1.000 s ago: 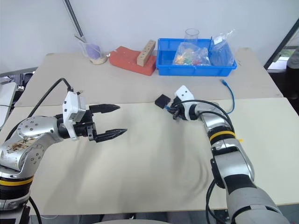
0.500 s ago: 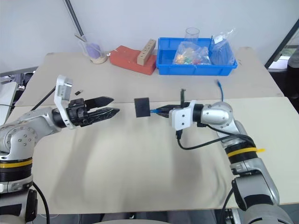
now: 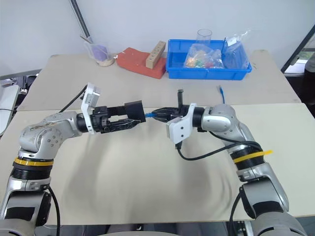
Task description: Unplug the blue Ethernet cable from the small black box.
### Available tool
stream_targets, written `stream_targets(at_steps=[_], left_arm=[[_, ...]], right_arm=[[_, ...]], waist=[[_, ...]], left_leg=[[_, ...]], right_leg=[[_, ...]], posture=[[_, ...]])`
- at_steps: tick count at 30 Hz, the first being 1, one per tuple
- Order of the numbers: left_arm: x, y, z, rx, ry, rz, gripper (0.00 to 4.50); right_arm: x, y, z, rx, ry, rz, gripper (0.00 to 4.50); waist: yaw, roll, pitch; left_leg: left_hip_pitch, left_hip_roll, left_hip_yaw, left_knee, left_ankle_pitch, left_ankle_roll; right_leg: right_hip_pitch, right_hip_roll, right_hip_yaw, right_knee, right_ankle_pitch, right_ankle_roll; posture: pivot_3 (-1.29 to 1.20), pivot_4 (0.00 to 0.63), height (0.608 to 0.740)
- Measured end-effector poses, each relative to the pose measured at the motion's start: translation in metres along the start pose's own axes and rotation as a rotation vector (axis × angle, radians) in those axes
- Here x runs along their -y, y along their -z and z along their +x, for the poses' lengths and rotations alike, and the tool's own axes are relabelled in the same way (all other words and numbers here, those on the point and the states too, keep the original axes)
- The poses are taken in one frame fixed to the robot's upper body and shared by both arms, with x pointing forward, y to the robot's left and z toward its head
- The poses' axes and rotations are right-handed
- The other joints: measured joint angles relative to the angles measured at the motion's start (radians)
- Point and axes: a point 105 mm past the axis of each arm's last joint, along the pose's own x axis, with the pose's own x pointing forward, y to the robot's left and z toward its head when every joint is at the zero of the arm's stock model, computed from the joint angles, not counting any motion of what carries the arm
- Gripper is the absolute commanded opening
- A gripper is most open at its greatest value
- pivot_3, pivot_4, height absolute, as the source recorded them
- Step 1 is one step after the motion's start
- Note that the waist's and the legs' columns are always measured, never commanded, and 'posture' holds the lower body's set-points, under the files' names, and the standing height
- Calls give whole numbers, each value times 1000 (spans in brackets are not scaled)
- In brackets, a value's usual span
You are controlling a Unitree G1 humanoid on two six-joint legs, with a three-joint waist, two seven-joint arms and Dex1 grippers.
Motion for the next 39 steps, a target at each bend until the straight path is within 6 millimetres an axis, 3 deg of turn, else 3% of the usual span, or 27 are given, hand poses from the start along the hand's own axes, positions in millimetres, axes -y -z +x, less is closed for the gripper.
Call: stream_targets(at_steps=[6, 8, 15, 22, 25, 39], left_arm=[[4, 0, 1, 6, 38, -4, 564], [5, 0, 2, 1, 40, 2, 584], [3, 4, 3, -33, 34, 68, 584], [10, 2, 2, -46, 73, 136, 584], [13, 0, 2, -40, 89, 156, 584], [15, 2, 2, -51, 106, 165, 584]], right_arm=[[1, 0, 2, -1, -9, -16, 0], [0, 0, 1, 7, -22, 14, 975], [1, -14, 1, 87, -132, 350, 3380], [4, -9, -2, 36, -198, 1018, 3380], [0, -9, -1, 16, -236, 1173, 3380], [4, -13, 4, 23, -303, 1265, 3380]], waist=[[0, 0, 0], [0, 0, 0], [0, 0, 0], [3, 0, 0], [3, 0, 0], [1, 0, 0]], left_leg=[[0, 0, 0, 0, 0, 0], [0, 0, 0, 0, 0, 0], [0, 0, -1, 1, 0, 0], [-1, 0, -2, 1, 0, 1], [-1, 0, -2, 1, -1, 2], [-2, 0, -2, 1, -1, 2]], right_leg=[[0, 0, 0, 0, 0, 0], [0, 0, 0, 0, 0, 0], [0, 0, 0, 4, 0, 0], [0, 0, -1, 4, 0, 0], [0, 0, -1, 4, 0, 0], [-1, 0, -1, 4, 0, 0]], posture=[[0, 150, 740], [0, 150, 740], [0, 150, 740], [0, 150, 740], [0, 150, 740], [0, 150, 740]])
